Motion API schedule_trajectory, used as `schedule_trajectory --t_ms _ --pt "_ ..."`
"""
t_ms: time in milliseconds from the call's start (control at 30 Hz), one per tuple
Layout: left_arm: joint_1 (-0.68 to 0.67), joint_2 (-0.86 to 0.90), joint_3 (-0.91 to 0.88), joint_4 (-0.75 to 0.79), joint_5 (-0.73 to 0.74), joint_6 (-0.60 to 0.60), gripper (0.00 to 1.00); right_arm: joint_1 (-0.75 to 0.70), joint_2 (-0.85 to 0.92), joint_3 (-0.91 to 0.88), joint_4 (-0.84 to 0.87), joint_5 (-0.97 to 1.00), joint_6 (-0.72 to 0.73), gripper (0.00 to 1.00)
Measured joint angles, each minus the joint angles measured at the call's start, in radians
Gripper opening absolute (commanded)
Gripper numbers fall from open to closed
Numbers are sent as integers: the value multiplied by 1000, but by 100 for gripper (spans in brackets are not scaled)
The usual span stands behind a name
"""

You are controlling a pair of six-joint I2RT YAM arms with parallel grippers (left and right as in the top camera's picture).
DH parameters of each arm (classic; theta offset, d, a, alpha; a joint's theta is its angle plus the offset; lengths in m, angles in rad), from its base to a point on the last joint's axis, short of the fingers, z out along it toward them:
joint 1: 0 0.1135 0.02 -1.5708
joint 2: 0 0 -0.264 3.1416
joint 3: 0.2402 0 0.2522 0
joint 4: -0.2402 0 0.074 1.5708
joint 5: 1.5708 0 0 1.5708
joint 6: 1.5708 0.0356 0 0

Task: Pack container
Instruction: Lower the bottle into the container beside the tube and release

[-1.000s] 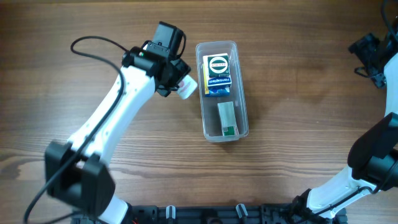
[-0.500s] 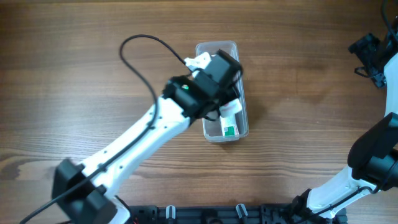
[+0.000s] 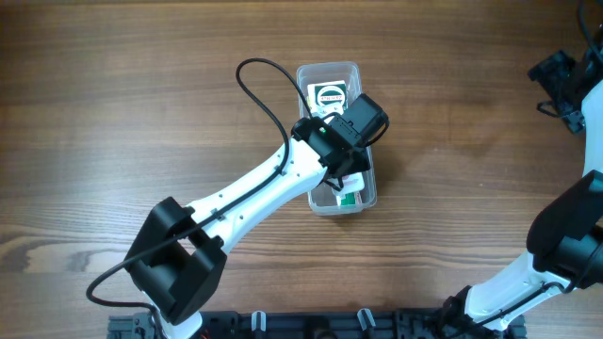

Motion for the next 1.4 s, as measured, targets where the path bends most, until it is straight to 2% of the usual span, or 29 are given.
schedule_trajectory --t_ms 400,600,967,1200,1300,1400 --pt "0 0 0 -17 0 3 63 0 0 0 0 0 0 100" --pt "0 0 0 -24 0 3 71 0 0 0 0 0 0 100" --pt "0 0 0 -23 0 6 72 0 0 0 0 0 0 100" --pt "0 -4 0 3 -20 10 84 0 0 0 0 0 0 100" --pt "0 -33 0 4 -50 16 100 0 0 0 0 0 0 100" --pt "0 -101 0 4 -72 47 100 0 0 0 0 0 0 100"
